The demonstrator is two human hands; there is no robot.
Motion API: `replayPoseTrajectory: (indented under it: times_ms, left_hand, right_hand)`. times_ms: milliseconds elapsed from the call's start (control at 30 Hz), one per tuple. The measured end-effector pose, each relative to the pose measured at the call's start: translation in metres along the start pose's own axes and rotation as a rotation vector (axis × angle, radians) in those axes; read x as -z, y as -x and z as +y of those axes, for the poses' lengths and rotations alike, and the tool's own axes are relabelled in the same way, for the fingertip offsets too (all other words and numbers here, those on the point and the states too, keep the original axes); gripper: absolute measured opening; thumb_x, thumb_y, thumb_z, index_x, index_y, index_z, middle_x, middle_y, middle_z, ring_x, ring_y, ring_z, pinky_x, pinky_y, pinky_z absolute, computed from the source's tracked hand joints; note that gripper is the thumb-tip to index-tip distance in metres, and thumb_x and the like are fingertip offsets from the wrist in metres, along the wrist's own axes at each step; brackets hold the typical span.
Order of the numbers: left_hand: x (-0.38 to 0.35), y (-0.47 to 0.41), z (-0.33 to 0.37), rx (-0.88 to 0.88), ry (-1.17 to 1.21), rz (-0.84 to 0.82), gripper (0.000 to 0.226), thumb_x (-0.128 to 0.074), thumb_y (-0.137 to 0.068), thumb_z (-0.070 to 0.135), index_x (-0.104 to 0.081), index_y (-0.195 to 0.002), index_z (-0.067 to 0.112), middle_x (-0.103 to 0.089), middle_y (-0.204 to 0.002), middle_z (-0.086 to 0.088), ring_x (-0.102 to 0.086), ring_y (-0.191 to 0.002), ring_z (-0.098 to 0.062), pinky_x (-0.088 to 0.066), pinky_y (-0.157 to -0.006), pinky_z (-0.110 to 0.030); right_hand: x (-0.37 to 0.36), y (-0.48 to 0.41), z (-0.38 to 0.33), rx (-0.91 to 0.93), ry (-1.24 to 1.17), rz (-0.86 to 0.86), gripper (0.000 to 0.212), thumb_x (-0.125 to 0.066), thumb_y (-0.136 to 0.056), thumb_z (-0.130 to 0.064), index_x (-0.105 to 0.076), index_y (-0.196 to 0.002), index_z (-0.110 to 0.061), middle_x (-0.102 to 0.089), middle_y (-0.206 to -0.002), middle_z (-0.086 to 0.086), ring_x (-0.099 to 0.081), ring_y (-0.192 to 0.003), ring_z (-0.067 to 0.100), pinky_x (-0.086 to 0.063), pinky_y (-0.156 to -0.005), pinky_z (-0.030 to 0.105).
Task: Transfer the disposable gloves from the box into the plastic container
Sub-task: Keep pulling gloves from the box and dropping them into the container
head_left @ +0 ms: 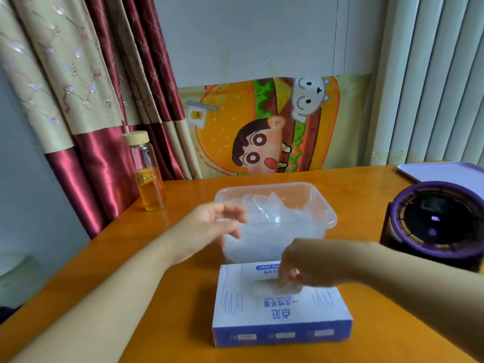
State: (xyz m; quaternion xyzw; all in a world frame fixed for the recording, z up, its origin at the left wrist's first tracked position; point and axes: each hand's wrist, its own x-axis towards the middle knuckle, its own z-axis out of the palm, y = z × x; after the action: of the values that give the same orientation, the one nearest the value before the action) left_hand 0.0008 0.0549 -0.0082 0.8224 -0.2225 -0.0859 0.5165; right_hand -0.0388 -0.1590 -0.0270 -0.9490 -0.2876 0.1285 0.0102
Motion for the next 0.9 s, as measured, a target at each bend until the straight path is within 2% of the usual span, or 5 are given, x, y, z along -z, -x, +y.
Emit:
replayPoseTrajectory:
  times_ms: [100,200,333,767,900]
  left_hand:
    - [-0.016,0.018,-0.011,0.065,-0.397,-0.253,0.035,-0.069,-0.087,0.026,-0.058,-0.119,0.034,-0.059,-0.122,0.019,-0.056,-0.111,0.0,-0.046,-0.094,-0.02]
    - [-0.031,0.026,-0.02,0.082,-0.813,-0.455,0.082,-0.071,-0.08,0.049,-0.026,-0.148,0.038,-0.023,-0.153,0.02,-0.022,-0.14,-0.004,-0.021,-0.111,-0.023]
    - [-0.038,0.03,-0.025,0.134,-0.851,-0.525,0.09,-0.068,-0.082,0.049,-0.012,-0.151,0.041,0.003,-0.159,0.019,-0.001,-0.146,-0.008,-0.012,-0.116,-0.031]
    - [-0.041,0.028,-0.02,0.14,-0.861,-0.514,0.077,-0.071,-0.081,0.047,-0.03,-0.143,0.029,-0.036,-0.144,0.005,-0.031,-0.132,-0.017,-0.034,-0.107,-0.034]
    - [-0.042,0.028,-0.022,0.097,-0.831,-0.542,0.073,-0.073,-0.078,0.048,-0.034,-0.138,0.03,-0.044,-0.137,0.006,-0.04,-0.124,-0.016,-0.04,-0.104,-0.037]
  right_hand:
    - [-0.013,-0.008,-0.003,0.021,0.02,-0.006,0.028,-0.052,-0.096,-0.026,-0.064,-0.121,-0.021,-0.063,-0.117,-0.002,-0.059,-0.097,0.016,-0.047,-0.083,0.021]
    - [-0.018,-0.014,-0.003,0.054,0.047,0.041,0.033,-0.055,-0.094,-0.024,-0.061,-0.126,-0.026,-0.06,-0.118,-0.004,-0.054,-0.096,0.012,-0.034,-0.068,0.012]
    - [-0.032,-0.025,-0.006,0.088,0.042,0.11,0.024,-0.054,-0.095,-0.023,-0.068,-0.114,-0.023,-0.064,-0.111,-0.004,-0.051,-0.086,0.008,-0.03,-0.061,0.009]
    - [-0.017,0.0,-0.01,0.142,0.058,0.508,0.012,-0.054,-0.095,-0.026,-0.065,-0.099,-0.022,-0.058,-0.099,-0.01,-0.056,-0.081,0.012,-0.036,-0.061,0.014]
    - [0.013,0.013,-0.004,0.118,-0.004,0.706,0.013,-0.053,-0.089,-0.026,-0.064,-0.089,-0.019,-0.056,-0.083,-0.009,-0.055,-0.071,0.012,-0.051,-0.064,0.034]
